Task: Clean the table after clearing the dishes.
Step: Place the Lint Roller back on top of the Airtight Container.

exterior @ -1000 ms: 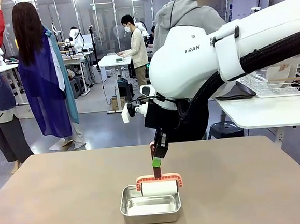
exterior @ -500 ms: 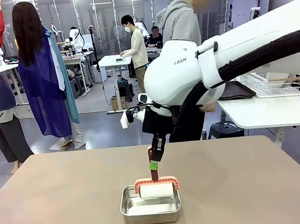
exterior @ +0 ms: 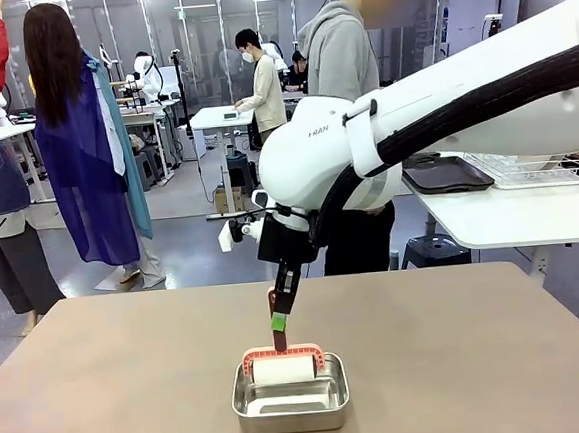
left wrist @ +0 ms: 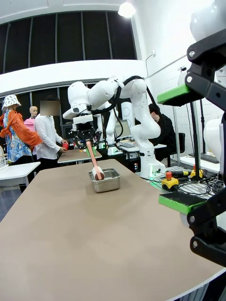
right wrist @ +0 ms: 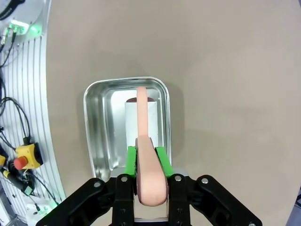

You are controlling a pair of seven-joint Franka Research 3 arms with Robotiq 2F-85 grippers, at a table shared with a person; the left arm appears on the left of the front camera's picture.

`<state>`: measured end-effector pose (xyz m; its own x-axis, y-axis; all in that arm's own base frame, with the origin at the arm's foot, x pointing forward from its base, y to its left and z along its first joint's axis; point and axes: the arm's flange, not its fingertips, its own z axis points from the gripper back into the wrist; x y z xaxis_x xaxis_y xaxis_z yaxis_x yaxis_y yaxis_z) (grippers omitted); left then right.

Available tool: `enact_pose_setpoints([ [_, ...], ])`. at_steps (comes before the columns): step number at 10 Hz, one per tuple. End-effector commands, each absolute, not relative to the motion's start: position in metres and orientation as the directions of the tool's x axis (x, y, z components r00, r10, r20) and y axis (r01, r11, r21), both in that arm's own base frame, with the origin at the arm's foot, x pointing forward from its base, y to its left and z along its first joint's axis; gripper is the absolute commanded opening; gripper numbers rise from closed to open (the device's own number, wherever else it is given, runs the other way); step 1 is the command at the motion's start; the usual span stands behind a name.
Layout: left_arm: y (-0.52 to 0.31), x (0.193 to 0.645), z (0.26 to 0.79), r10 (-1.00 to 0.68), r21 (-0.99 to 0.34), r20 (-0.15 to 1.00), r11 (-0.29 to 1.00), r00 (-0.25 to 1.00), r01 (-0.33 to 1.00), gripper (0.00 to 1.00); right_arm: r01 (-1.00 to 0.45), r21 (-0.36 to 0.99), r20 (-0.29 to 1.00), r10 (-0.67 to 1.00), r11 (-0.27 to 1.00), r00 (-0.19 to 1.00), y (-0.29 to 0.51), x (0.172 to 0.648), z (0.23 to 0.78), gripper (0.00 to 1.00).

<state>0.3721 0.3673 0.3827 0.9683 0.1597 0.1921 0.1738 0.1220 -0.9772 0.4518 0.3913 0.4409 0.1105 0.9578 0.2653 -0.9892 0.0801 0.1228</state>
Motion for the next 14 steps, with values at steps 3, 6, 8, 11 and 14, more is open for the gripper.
enact_pose_setpoints([
  [3, 0.365, 0.365, 0.383, 0.155, -0.975, 0.199, 0.134, 0.968, 0.179, 0.93, -0.981, 0.184, 0.25, 0.962, 0.066, 0.112, 0.393, 0.479, 0.407, 0.22],
  [6, 0.365, 0.365, 0.383, 0.155, -0.975, 0.199, 0.134, 0.968, 0.179, 0.93, -0.984, 0.168, 0.255, 0.962, 0.054, 0.097, 0.393, 0.488, 0.398, 0.22],
  [8, 0.365, 0.365, 0.383, 0.155, -0.975, 0.199, 0.134, 0.968, 0.179, 0.93, -0.987, 0.153, 0.267, 0.96, 0.043, 0.083, 0.39, 0.486, 0.405, 0.53],
  [11, 0.365, 0.365, 0.383, 0.155, -0.975, 0.199, 0.134, 0.968, 0.179, 0.93, -0.988, 0.149, 0.256, 0.963, 0.048, 0.085, 0.391, 0.485, 0.408, 1.0],
  [14, 0.365, 0.365, 0.383, 0.155, -0.975, 0.199, 0.134, 0.968, 0.179, 0.93, -0.989, 0.145, 0.242, 0.968, 0.036, 0.071, 0.394, 0.483, 0.41, 0.96],
])
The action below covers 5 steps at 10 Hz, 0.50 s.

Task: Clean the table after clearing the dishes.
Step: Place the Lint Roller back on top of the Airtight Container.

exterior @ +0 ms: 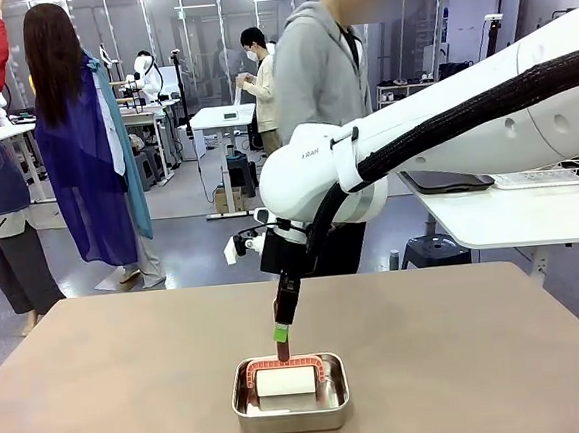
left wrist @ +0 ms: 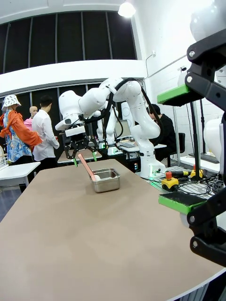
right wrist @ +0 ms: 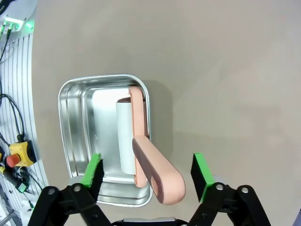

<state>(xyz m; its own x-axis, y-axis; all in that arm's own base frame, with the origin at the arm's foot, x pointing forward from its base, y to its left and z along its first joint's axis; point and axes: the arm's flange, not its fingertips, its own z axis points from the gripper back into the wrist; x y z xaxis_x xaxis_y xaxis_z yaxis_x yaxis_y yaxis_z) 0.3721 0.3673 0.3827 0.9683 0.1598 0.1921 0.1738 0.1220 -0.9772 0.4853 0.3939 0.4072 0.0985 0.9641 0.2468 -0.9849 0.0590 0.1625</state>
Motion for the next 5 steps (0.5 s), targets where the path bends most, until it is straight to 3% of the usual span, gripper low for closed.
enact_pose_setpoints([
  [1, 0.3648, 0.3651, 0.3826, 0.155, -0.975, 0.199, 0.134, 0.968, 0.179, 0.93, -0.989, 0.146, 0.246, 0.967, 0.031, 0.067, 0.3941, 0.4829, 0.4085, 1.0],
  [2, 0.3648, 0.3651, 0.3826, 0.155, -0.975, 0.199, 0.134, 0.968, 0.179, 0.93, -0.991, 0.127, 0.168, 0.983, 0.045, 0.066, 0.3932, 0.4824, 0.4045, 1.0],
  [3, 0.3648, 0.3651, 0.3826, 0.155, -0.975, 0.199, 0.134, 0.968, 0.179, 0.93, -0.985, 0.161, 0.246, 0.965, 0.056, 0.095, 0.3948, 0.4845, 0.4072, 1.0],
  [5, 0.3648, 0.3651, 0.3826, 0.155, -0.975, 0.199, 0.134, 0.968, 0.179, 0.93, -0.985, 0.161, 0.246, 0.965, 0.056, 0.095, 0.3948, 0.4845, 0.4072, 1.0],
])
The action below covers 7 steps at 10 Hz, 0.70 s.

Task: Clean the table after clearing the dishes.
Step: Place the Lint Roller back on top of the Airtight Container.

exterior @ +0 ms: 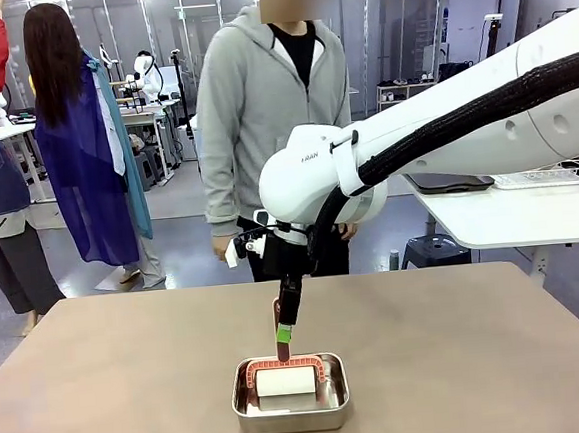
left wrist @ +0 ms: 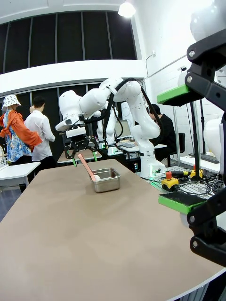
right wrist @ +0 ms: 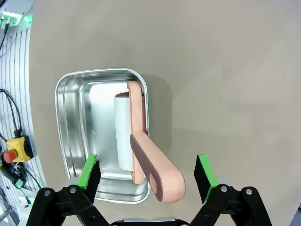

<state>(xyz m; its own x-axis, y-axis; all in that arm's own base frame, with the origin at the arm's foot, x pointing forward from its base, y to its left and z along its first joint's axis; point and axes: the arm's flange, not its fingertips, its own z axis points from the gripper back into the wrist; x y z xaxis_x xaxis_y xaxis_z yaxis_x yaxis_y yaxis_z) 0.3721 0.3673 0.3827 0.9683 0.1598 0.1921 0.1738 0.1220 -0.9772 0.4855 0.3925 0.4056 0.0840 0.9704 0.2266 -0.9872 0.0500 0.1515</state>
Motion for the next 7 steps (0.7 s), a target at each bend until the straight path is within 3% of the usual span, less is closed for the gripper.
enact_pose_setpoints([
  [1, 0.3648, 0.3651, 0.3826, 0.155, -0.975, 0.199, 0.134, 0.968, 0.179, 0.93, -0.985, 0.161, 0.246, 0.965, 0.056, 0.095, 0.3948, 0.4845, 0.4072, 1.0],
  [7, 0.3648, 0.3651, 0.3826, 0.155, -0.975, 0.199, 0.134, 0.968, 0.179, 0.93, -0.985, 0.161, 0.246, 0.965, 0.056, 0.095, 0.3948, 0.4845, 0.4072, 1.0],
])
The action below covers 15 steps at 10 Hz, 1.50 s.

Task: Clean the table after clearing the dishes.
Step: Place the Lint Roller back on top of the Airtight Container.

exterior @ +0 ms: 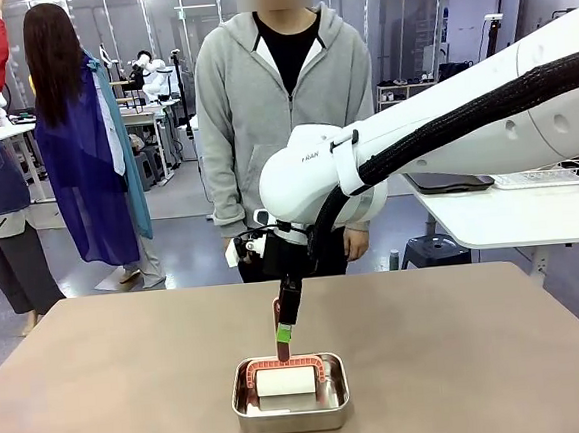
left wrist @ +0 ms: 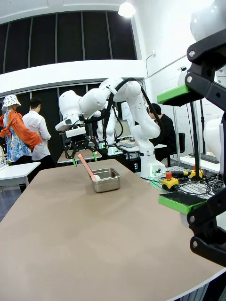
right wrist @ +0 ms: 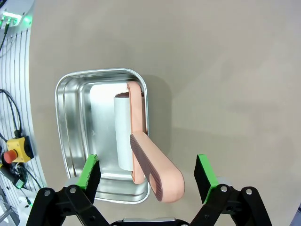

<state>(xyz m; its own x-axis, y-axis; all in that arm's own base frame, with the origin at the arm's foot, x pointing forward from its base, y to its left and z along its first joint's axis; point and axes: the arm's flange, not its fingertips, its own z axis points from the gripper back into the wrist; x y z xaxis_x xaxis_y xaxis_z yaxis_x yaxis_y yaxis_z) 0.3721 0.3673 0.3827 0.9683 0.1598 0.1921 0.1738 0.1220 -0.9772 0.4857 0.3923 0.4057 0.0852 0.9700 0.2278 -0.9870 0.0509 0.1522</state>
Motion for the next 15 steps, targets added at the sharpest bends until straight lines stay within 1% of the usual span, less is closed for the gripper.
enact_pose_setpoints([
  [1, 0.365, 0.365, 0.383, 0.155, -0.975, 0.199, 0.134, 0.968, 0.179, 0.93, -0.985, 0.161, 0.246, 0.965, 0.056, 0.095, 0.395, 0.485, 0.407, 1.0],
  [3, 0.365, 0.365, 0.383, 0.155, -0.975, 0.199, 0.134, 0.968, 0.179, 0.93, -0.985, 0.161, 0.246, 0.965, 0.056, 0.095, 0.395, 0.485, 0.407, 1.0],
  [4, 0.365, 0.365, 0.383, 0.155, -0.975, 0.199, 0.134, 0.968, 0.179, 0.93, -0.987, 0.152, 0.228, 0.97, 0.051, 0.085, 0.392, 0.486, 0.406, 0.95],
  [5, 0.365, 0.365, 0.383, 0.155, -0.975, 0.199, 0.134, 0.968, 0.179, 0.93, -0.949, 0.306, 0.39, 0.9, 0.071, 0.193, 0.374, 0.484, 0.418, 1.0],
  [6, 0.365, 0.365, 0.383, 0.155, -0.975, 0.199, 0.134, 0.968, 0.179, 0.93, -0.898, 0.398, 0.538, 0.746, 0.186, 0.393, 0.333, 0.496, 0.434, 1.0],
  [7, 0.365, 0.365, 0.383, 0.155, -0.975, 0.199, 0.134, 0.968, 0.179, 0.93, -0.822, 0.523, 0.627, 0.553, 0.224, 0.549, 0.276, 0.505, 0.443, 1.0],
  [8, 0.365, 0.365, 0.383, 0.155, -0.975, 0.199, 0.134, 0.968, 0.179, 0.93, -0.754, 0.622, 0.643, 0.411, 0.212, 0.646, 0.233, 0.504, 0.443, 1.0],
  [9, 0.365, 0.365, 0.383, 0.155, -0.975, 0.199, 0.134, 0.968, 0.179, 0.93, -0.711, 0.658, 0.643, 0.307, 0.249, 0.702, 0.192, 0.495, 0.442, 1.0],
  [10, 0.365, 0.365, 0.383, 0.155, -0.975, 0.199, 0.134, 0.968, 0.179, 0.93, -0.668, 0.694, 0.656, 0.145, 0.269, 0.741, 0.149, 0.475, 0.439, 1.0],
  [11, 0.365, 0.365, 0.383, 0.155, -0.975, 0.199, 0.134, 0.968, 0.179, 0.93, -0.609, 0.742, 0.64, -0.026, 0.278, 0.768, 0.113, 0.456, 0.434, 1.0],
  [12, 0.365, 0.365, 0.383, 0.155, -0.975, 0.199, 0.134, 0.968, 0.179, 0.93, -0.537, 0.81, 0.583, -0.21, 0.236, 0.785, 0.077, 0.437, 0.43, 1.0],
  [13, 0.365, 0.365, 0.383, 0.155, -0.975, 0.199, 0.134, 0.968, 0.179, 0.93, -0.473, 0.868, 0.496, -0.317, 0.151, 0.809, 0.04, 0.422, 0.425, 1.0],
  [14, 0.365, 0.365, 0.383, 0.155, -0.975, 0.199, 0.134, 0.968, 0.179, 0.93, -0.431, 0.89, 0.454, -0.397, 0.152, 0.798, -0.01, 0.411, 0.415, 1.0],
  [15, 0.365, 0.365, 0.383, 0.155, -0.975, 0.199, 0.134, 0.968, 0.179, 0.93, -0.39, 0.903, 0.426, -0.482, 0.178, 0.765, -0.058, 0.398, 0.407, 1.0],
])
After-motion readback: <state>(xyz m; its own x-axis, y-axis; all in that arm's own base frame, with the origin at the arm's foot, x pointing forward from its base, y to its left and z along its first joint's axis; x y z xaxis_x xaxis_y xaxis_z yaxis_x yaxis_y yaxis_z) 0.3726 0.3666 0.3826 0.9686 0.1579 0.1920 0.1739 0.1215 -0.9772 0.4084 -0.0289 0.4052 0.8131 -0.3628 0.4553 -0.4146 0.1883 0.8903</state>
